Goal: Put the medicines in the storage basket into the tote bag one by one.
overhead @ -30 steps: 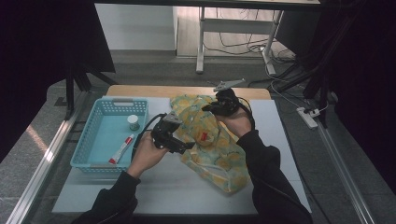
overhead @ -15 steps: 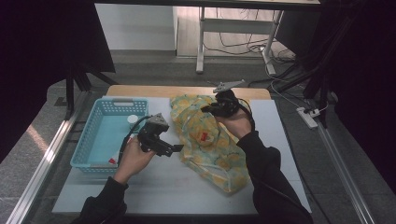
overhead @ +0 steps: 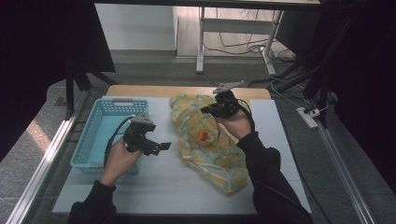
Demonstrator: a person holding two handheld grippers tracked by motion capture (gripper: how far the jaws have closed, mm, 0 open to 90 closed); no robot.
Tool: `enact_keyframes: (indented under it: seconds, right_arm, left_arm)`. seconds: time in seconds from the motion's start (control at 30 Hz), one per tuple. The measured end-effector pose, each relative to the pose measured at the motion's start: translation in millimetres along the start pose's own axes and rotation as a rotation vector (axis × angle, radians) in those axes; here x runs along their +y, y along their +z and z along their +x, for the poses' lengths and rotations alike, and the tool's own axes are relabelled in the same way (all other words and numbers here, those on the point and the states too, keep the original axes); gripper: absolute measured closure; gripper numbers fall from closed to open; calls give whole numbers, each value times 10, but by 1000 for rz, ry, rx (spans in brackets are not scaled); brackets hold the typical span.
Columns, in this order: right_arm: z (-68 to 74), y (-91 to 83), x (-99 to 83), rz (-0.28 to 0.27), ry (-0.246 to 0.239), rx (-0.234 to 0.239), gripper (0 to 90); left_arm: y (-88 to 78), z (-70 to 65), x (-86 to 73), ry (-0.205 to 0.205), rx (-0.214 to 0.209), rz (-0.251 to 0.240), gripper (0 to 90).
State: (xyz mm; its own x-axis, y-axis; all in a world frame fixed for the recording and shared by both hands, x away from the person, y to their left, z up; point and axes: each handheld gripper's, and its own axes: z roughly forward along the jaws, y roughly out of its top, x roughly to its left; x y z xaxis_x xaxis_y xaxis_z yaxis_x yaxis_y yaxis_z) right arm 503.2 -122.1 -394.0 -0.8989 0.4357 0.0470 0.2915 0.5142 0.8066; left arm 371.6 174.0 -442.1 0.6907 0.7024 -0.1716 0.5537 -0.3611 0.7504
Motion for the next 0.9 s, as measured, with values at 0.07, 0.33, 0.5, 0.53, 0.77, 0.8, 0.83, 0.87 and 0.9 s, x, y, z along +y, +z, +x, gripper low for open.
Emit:
enact_keyframes:
  seconds: [0.07,0.33,0.5,0.53,0.77,0.8,0.83,0.87,0.9]
  right_arm:
    - [2,1,1,0,0,0,894]
    - [7,-3,-5,-1,-3,0,893]
    - [4,-5,-13,-1,-1,0,894]
    - [5,-3,-14,0,0,-1,893]
    - [3,3,-22,1,-3,-1,893]
    - [3,2,-22,1,-2,0,894]
    - [4,2,-21,1,-2,0,893]
    - [5,3,-21,1,-2,-1,893]
    - [5,3,-21,1,-2,0,894]
  left_arm:
    - [-29,25,-20,-8,5,-7,0]
    - [-151,126,-106,-15,38,-8,0]
    - [-230,190,-165,-28,53,-7,0]
    - [-245,203,-175,-29,56,-7,0]
    - [-335,305,-256,-42,94,-3,0]
    - [-343,323,-271,-39,110,-1,0]
    - [-348,340,-285,-40,126,1,0]
    - [-355,362,-300,-39,141,3,0]
    - [-361,386,-315,-42,152,5,0]
